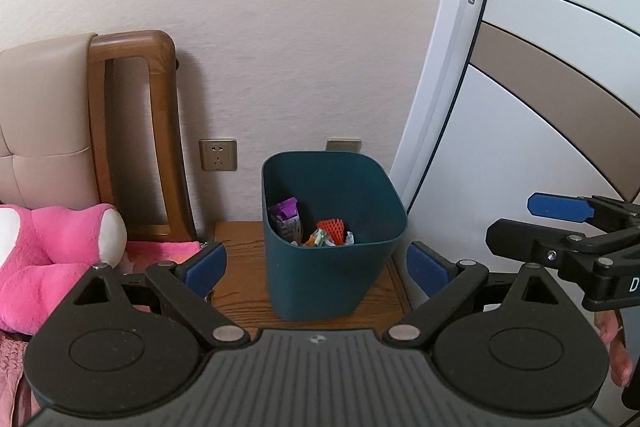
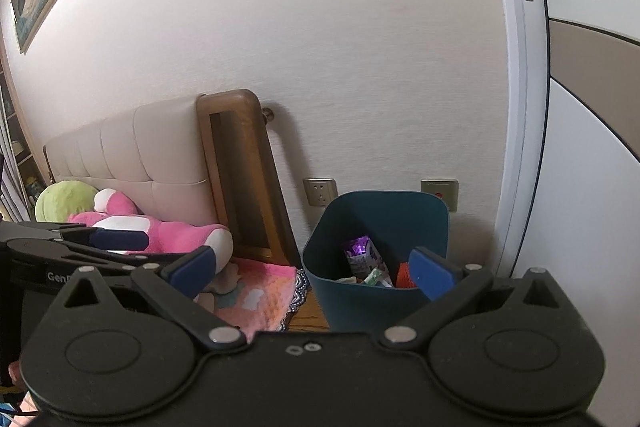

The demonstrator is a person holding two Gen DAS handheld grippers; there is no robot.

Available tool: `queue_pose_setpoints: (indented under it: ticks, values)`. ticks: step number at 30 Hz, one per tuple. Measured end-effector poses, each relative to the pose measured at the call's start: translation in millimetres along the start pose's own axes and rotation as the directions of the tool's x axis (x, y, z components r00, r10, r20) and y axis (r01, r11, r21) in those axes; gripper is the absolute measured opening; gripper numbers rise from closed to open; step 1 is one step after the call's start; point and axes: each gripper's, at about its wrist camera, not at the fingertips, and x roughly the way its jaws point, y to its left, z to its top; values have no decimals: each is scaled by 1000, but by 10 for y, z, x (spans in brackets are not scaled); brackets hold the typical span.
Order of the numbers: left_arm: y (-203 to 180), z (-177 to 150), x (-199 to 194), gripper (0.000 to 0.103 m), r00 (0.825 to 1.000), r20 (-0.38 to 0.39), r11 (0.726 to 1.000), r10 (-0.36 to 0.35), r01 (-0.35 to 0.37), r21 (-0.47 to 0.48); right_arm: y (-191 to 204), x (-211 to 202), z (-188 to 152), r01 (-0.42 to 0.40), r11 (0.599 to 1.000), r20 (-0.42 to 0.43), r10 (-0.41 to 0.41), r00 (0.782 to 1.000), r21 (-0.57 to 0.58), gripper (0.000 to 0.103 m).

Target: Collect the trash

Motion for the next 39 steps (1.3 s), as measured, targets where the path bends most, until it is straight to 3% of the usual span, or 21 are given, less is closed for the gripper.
queue_pose_setpoints:
  ticks: [5,11,18,39]
  values:
    - [20,9,-44,97,1000,3,1000,20,-20,-8,9,-7,-3,-4,1000,11,4,1000,-5,103]
    - [34,10,-66,97,999,2,999,-37,37,-31,8,-49,-20,-1,1000,16,1,1000,-8,103]
    - [-31,11,-94,97,1000,16,1000,-1,2,-13,18,-80,-28,7,1000,18,-7,1000,-5,103]
    - [-119,-1,-247,97,997,78,1000,-2,-1,31,14,-108,-32,68,997,41,-69,997,29,103]
